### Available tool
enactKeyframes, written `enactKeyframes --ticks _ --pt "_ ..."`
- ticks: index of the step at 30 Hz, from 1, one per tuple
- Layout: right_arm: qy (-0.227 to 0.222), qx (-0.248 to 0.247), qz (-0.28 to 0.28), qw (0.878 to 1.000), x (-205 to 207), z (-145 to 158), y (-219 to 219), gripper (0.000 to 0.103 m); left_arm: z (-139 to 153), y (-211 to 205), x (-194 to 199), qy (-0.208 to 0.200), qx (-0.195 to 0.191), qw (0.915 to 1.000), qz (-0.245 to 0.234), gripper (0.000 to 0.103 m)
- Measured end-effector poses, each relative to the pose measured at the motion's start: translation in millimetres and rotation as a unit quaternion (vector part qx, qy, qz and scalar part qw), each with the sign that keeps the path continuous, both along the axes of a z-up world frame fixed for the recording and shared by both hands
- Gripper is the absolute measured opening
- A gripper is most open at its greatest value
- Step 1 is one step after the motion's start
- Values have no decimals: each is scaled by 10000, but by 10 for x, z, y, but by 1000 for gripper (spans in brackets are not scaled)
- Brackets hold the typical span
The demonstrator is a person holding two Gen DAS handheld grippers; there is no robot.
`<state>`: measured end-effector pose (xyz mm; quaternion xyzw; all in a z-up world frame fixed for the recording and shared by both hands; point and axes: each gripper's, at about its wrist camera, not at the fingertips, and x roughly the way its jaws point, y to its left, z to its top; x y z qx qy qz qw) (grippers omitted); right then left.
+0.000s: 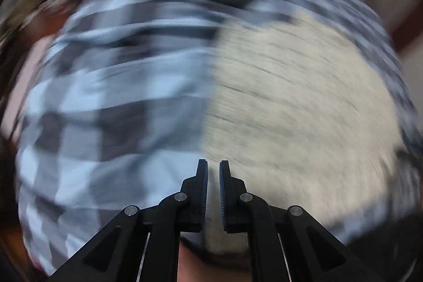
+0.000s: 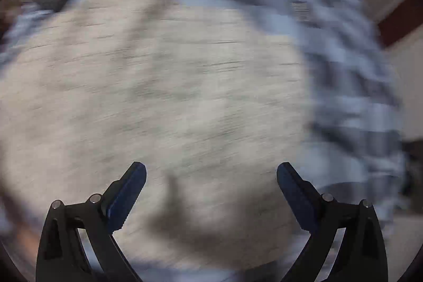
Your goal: Fold small clothes
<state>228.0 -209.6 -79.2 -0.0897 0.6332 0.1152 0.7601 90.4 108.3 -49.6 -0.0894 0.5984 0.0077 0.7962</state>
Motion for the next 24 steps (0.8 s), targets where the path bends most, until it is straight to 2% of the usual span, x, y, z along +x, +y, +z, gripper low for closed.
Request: enactKeyframes --ticks 2,4,5,6,10,13,14,15,17,19,20,22,23,24 --pt "241 430 206 9986 -110 9 85 97 -67 -127 -112 256 -163 9982 -518 7" --pt "344 483 293 9978 -168 -10 150 97 -246 -167 -188 701 -327 9934 -844 7" --pt "381 443 307 9978 -189 -29 182 97 -340 -161 -206 962 -478 9906 -847 7" --pt "453 362 300 9979 -188 -79 213 97 -369 -131 -193 1032 -611 9897 -778 7" --pt "847 266 54 9960 -94 -311 220 97 -434 74 -174 1038 -1341 9843 -488 7" --pt "1078 197 -158 9939 -34 -478 138 97 -492 229 -153 1038 -1746 9791 -114 7" --pt "1104 211 -201 9935 -57 -518 92 97 -480 272 -186 952 -1727 9804 41 7" --pt "1127 241 -247 9930 -18 -567 21 97 -458 348 -201 825 -1455 9858 174 7" --pt "1119 261 -279 9930 -44 -590 -3 97 -328 373 -196 449 -666 9958 443 7" --pt "1094 260 -257 9933 8 -579 -29 97 -141 409 -213 -57 -356 9979 543 7" --pt "1092 247 -244 9934 105 -557 -33 97 -6 398 -244 -476 -586 9962 426 7" --pt "1092 222 -207 9936 40 -572 65 97 129 360 -289 -929 -1071 9897 187 7" --pt "1090 221 -209 9936 4 -522 97 97 185 306 -319 -1054 -1099 9883 70 7" --pt "1079 226 -225 9937 -18 -497 115 97 216 248 -335 -1062 -895 9903 -2 7"
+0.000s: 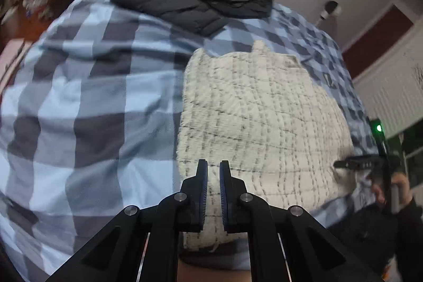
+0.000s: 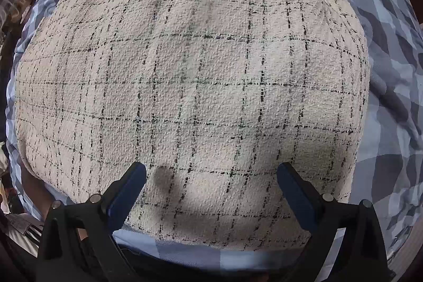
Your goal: Fold small clothes
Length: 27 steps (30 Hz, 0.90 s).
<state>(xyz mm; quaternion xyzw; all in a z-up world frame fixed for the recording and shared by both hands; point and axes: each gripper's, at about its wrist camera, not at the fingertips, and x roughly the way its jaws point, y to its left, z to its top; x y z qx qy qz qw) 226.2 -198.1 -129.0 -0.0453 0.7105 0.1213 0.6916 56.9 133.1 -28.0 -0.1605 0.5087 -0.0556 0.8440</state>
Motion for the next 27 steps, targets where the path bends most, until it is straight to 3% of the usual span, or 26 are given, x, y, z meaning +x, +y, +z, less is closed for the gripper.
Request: enactKeyframes --ticks 3,8,11,14,17,19,22,25,27 --pt "-23 32 -68 10000 -43 82 19 97 -11 -52 2 171 435 9989 64 7" --pt "26 -5 -86 10000 -25 83 8 97 -181 195 -46 727 268 9966 284 7" --pt "41 -7 -69 10000 4 7 -9 97 -216 123 89 768 100 9968 -179 7" --pt "51 -33 -47 10000 6 -33 -12 97 -146 68 86 624 34 9976 -309 7" --pt "41 -27 -52 10000 4 -40 -1 97 -103 -24 58 692 472 9951 -521 7" --pt "26 -14 -67 10000 4 -32 2 97 -80 -94 47 583 489 9926 -951 7" --pt "38 7 -64 10000 11 -26 3 97 -57 -173 25 638 958 9855 -1247 7" --pt "71 -28 15 10000 9 -46 24 97 -9 -131 -2 499 549 9883 -1334 8" --pt "55 -33 64 10000 3 -55 52 97 17 -108 -12 476 486 9888 -1332 11"
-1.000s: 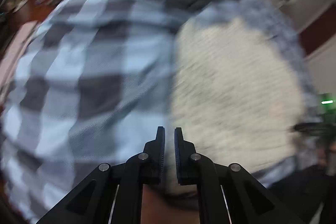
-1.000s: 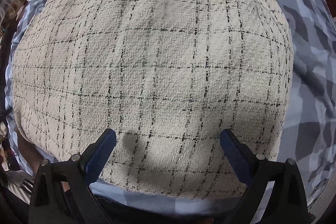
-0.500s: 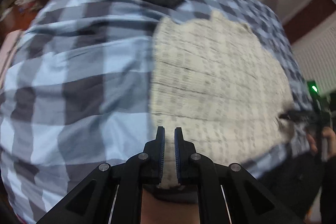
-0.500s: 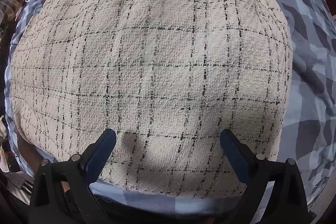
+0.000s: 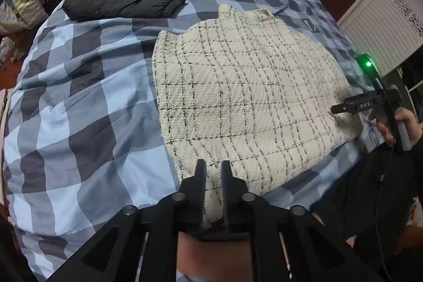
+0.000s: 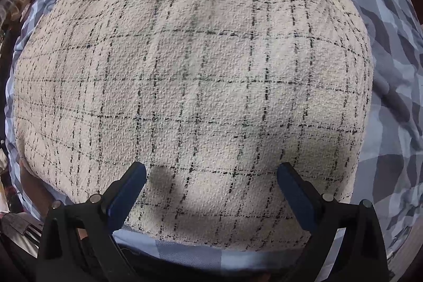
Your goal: Fold small clothes
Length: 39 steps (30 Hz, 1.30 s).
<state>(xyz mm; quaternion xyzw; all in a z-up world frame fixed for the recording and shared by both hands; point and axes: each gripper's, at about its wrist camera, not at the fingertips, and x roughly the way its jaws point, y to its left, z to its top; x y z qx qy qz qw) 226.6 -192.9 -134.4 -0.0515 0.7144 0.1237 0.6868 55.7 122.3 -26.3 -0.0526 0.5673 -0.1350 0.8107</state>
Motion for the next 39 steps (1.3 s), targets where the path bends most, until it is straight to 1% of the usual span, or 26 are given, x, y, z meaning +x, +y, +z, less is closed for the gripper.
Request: enactKeyframes --ticks 1,3,4,5,7,10,11,13,14,15,17,18,19,20,22,24,25,26,27,28,30,32,33,35,36,39 --pt "-5 -2 9 10000 1 -1 2 97 0 7 -6 15 19 10000 5 13" --pt "-10 -3 -18 10000 -1 -2 2 97 -15 -6 -8 83 153 9998 -76 29" --pt "-13 3 -40 10000 -2 2 -3 97 -31 -14 -9 86 175 9997 -125 71" --pt "-19 14 -59 10000 -7 7 -6 97 -37 -33 -18 67 152 9996 -222 102" --pt "-25 38 -74 10000 -15 17 -8 97 -48 -52 9 23 157 9997 -211 103" --pt "-42 33 -52 10000 -23 22 10 97 -85 -80 49 16 360 9993 -120 103" --pt "-42 30 -46 10000 -20 23 13 97 -87 -71 64 3 300 9996 -6 103" --pt "-40 18 -45 10000 -15 23 5 97 -124 -22 76 58 -128 9996 237 103" --pt "-38 15 -44 10000 -9 27 -11 97 -147 -19 77 94 -268 9992 284 103" --pt "-39 15 -52 10000 -7 27 -19 97 -178 -43 83 173 -239 9991 314 103" --pt "-48 22 -66 10000 -2 38 -54 97 -301 -158 117 472 230 9982 291 103" --pt "-56 30 -68 10000 5 43 -63 97 -343 -212 127 540 353 9977 227 103" --pt "-62 41 -59 10000 7 47 -79 97 -386 -267 138 618 383 9973 134 103" --pt "-68 48 -44 10000 10 52 -83 97 -437 -341 154 728 216 9971 -32 103" --pt "-75 39 -18 10000 14 57 -80 97 -489 -403 171 837 -50 9964 -119 103" --pt "-68 35 -19 10000 20 58 -74 97 -494 -397 181 727 147 9972 61 103" --pt "-63 33 -36 10000 16 57 -71 97 -483 -359 183 650 441 9965 280 103" --pt "-61 37 -47 10000 14 57 -73 97 -465 -298 182 572 842 9930 605 103" --pt "-62 45 -59 10000 15 58 -79 97 -442 -238 181 500 1097 9890 859 103" --pt "-64 55 -61 9999 16 58 -82 97 -414 -167 177 429 1181 9864 1059 103" --pt "-62 54 -29 10000 22 48 -76 97 -395 -82 172 407 975 9872 1198 103" --pt "-45 22 12 10000 22 32 -59 97 -438 -47 178 529 776 9889 1154 103" --pt "-44 7 19 10000 8 25 -31 97 -469 -24 189 581 822 9885 1133 102" --pt "-56 -1 24 10000 1 27 -25 97 -499 -59 194 630 1105 9868 1006 94" --pt "-64 0 9 10000 -19 32 -6 97 -487 -77 204 616 1116 9874 934 94" --pt "-69 35 -47 10000 -20 42 -20 97 -451 -116 191 473 877 9923 741 94"
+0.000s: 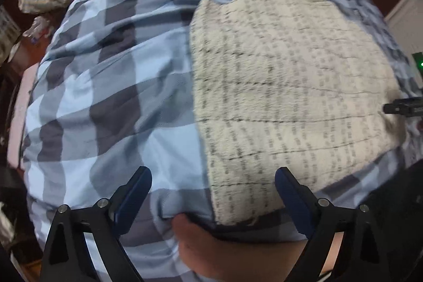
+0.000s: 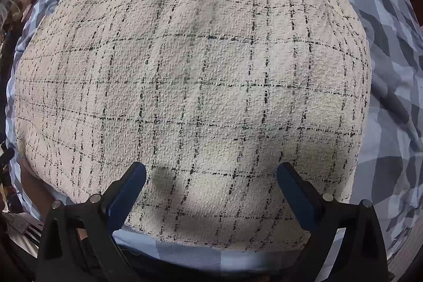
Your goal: Fold small clothes
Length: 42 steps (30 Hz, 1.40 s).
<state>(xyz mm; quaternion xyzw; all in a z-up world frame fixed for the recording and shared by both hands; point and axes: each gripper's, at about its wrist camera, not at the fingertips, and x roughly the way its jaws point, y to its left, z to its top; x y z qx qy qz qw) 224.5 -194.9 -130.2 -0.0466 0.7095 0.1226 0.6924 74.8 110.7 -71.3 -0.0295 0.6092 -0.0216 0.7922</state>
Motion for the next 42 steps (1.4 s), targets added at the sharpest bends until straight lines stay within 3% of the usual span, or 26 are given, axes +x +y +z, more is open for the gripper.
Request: enactKeyframes --ticks 5,8,12,15,18,20,22,24,25,28,31,33,36,38,40,42 --pt "16 1 14 10000 35 -19 -26 97 -258 17 20 725 -1123 9907 -244 94" --pt "18 -12 28 10000 40 -21 -51 97 -447 35 26 1144 -1398 9832 -242 93" --pt "12 -12 27 10000 39 -26 -35 97 -607 29 7 1520 -1419 9779 -204 81" --pt "24 -29 47 10000 38 -46 -10 97 -614 76 -25 1496 -1625 9752 -128 61" --pt "-3 -42 69 10000 35 -44 17 97 -593 125 -29 1385 -1708 9755 -84 31" --pt "-43 -65 102 9999 37 -42 44 97 -549 183 -34 1247 -1774 9762 29 21" --pt "-88 -104 138 9998 35 -20 90 97 -516 303 -24 1148 -1835 9760 232 17" --pt "-133 -118 183 9997 29 1 115 97 -484 440 -26 1005 -1721 9782 579 13" --pt "-143 -121 194 9996 27 6 120 97 -432 544 -39 829 -1417 9828 842 8" --pt "-143 -185 194 9995 40 5 112 97 -329 783 -56 467 -1191 9824 1361 8" --pt "-102 -230 152 9996 41 -9 82 97 -294 951 -116 382 -366 9844 1680 8" --pt "-122 -150 143 9997 37 15 74 97 -196 993 -152 221 -326 9827 1809 8" --pt "-192 361 299 9987 -23 161 152 97 98 798 -193 -329 -484 9860 1564 8" --pt "-155 730 619 9953 -128 254 299 97 207 468 -181 -532 -749 9911 966 8" --pt "-233 790 1158 9899 -286 327 539 97 190 166 -148 -419 -1077 9926 368 8" --pt "-194 801 1612 9835 -438 319 800 97 53 -177 -72 -57 -1468 9891 -137 8"
